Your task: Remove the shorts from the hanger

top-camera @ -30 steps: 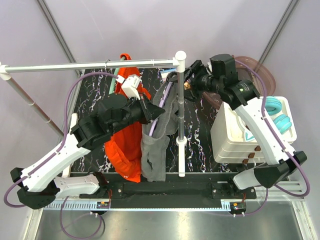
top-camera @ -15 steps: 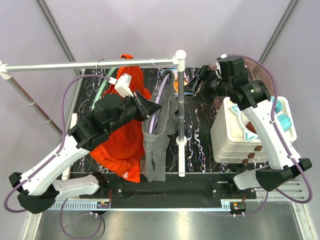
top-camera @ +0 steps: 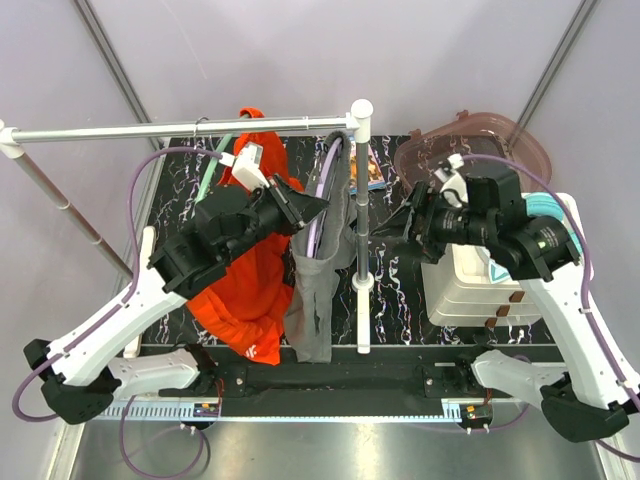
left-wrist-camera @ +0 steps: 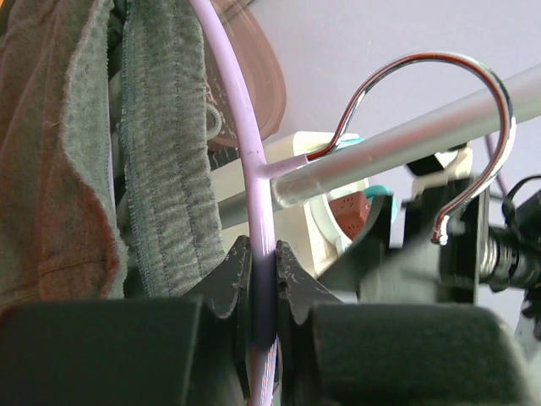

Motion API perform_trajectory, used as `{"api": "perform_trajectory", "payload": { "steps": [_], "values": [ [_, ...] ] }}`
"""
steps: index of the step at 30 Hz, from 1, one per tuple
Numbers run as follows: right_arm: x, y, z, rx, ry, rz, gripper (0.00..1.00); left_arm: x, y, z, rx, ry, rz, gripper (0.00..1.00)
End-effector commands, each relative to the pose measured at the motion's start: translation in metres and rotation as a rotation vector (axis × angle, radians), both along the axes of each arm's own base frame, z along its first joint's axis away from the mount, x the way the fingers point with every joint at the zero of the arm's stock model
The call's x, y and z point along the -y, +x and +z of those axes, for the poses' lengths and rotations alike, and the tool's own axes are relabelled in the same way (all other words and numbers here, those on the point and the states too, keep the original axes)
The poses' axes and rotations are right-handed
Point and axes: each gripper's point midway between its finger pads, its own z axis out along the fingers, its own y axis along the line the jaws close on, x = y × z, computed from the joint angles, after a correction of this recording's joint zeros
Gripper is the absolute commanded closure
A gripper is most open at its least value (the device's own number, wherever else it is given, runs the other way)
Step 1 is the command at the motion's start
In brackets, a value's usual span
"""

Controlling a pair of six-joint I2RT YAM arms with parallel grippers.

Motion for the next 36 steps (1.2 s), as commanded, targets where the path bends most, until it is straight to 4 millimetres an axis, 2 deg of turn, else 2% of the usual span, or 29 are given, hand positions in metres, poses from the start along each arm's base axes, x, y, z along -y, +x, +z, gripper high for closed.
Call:
{"api": "perform_trajectory", "payload": {
  "steps": [1,4,6,9,13,17,26,30,31,33,36],
  "values": [
    [-0.040,-0.035,0.018,-0.027,0.139,0.233,0.25,0.003,0.012,0.065,0.169,-0.187,0.036,1.00],
    [-0.066,-0.052,0.017,-0.057,0.146,0.304,0.25,0.006,0.016,0.068,0.177,-0.180,0.040,1.00],
    [-0.076,-0.053,0.020,-0.068,0.162,0.289,0.24,0.005,0.015,0.074,0.188,-0.193,0.040,1.00],
    [-0.073,-0.039,0.027,-0.042,0.183,0.187,0.22,0.005,0.014,0.075,0.188,-0.200,0.037,1.00],
    [-0.079,-0.032,0.026,-0.051,0.197,0.167,0.20,0.006,0.008,0.071,0.158,-0.227,0.026,1.00],
    [-0.087,-0.025,0.023,-0.036,0.214,0.161,0.25,0.006,0.005,0.069,0.135,-0.248,0.017,1.00],
    [-0.097,-0.030,0.009,-0.074,0.221,0.169,0.36,0.004,-0.001,0.074,0.133,-0.266,0.003,1.00],
    [-0.103,-0.027,0.005,-0.070,0.204,0.169,0.47,0.002,-0.003,0.076,0.136,-0.271,-0.004,1.00],
    [-0.103,-0.026,0.005,-0.067,0.202,0.164,0.55,0.003,-0.004,0.075,0.133,-0.270,-0.010,1.00],
    [-0.104,-0.022,0.005,-0.058,0.198,0.153,0.63,0.002,-0.006,0.074,0.127,-0.279,-0.011,1.00],
    [-0.107,-0.021,0.009,-0.051,0.212,0.159,0.86,-0.001,-0.008,0.070,0.126,-0.275,-0.011,1.00]
  ]
}}
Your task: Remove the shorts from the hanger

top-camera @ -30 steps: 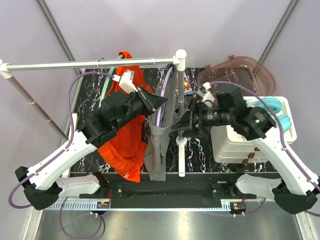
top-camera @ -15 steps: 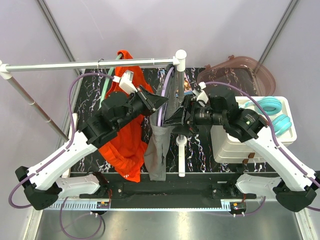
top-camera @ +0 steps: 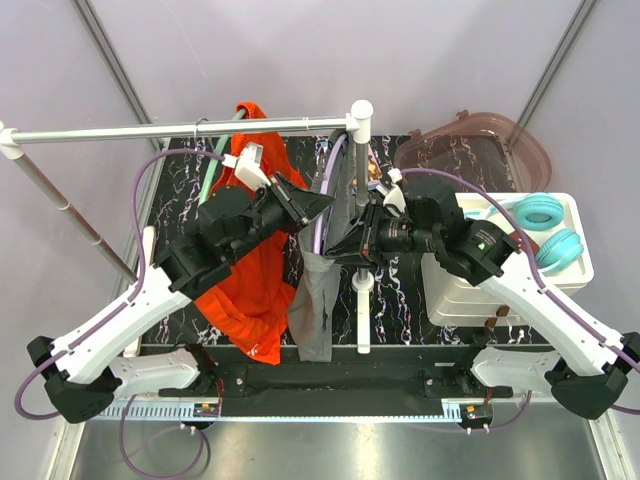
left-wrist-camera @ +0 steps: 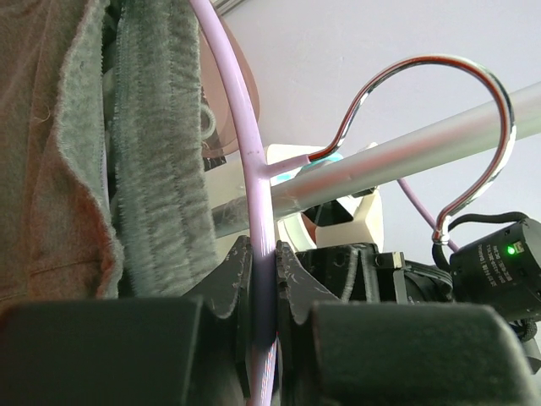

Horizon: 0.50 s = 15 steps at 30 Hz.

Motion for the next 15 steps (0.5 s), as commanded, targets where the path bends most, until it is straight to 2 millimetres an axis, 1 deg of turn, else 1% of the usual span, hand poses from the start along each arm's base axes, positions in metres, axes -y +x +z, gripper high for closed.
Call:
{"api": "perform_trajectory", "payload": {
  "steps": [1,4,5,6,7,8,9,11,13,15],
  "values": [
    [-0.007,0.006,0.020,0.058,0.049,-0.016,1.00,-0.013,-0.013,0.061,0.138,-0.178,-0.006,1.00],
    [-0.005,0.003,0.035,0.078,0.081,-0.022,1.00,-0.015,-0.015,0.051,0.140,-0.132,-0.009,1.00],
    [-0.004,0.004,0.046,0.102,0.102,-0.032,1.00,-0.015,-0.015,0.048,0.146,-0.109,-0.010,1.00],
    [-0.003,0.005,0.053,0.114,0.112,-0.038,1.00,-0.014,-0.016,0.040,0.134,-0.082,-0.022,1.00],
    [-0.002,0.006,0.060,0.134,0.120,-0.046,1.00,-0.014,-0.018,0.038,0.136,-0.076,-0.033,1.00],
    [-0.001,0.009,0.071,0.159,0.130,-0.065,1.00,-0.014,-0.021,0.037,0.136,-0.072,-0.041,1.00],
    [-0.001,0.012,0.076,0.173,0.132,-0.075,1.00,-0.013,-0.023,0.031,0.131,-0.069,-0.056,1.00],
    [-0.005,0.019,0.086,0.197,0.126,-0.080,1.00,-0.014,-0.027,0.030,0.133,-0.069,-0.071,1.00],
    [-0.007,0.025,0.090,0.219,0.110,-0.080,1.00,-0.014,-0.030,0.025,0.126,-0.059,-0.084,1.00],
    [-0.009,0.030,0.096,0.230,0.092,-0.092,1.00,-0.018,-0.033,0.026,0.131,-0.065,-0.084,1.00]
  ]
}}
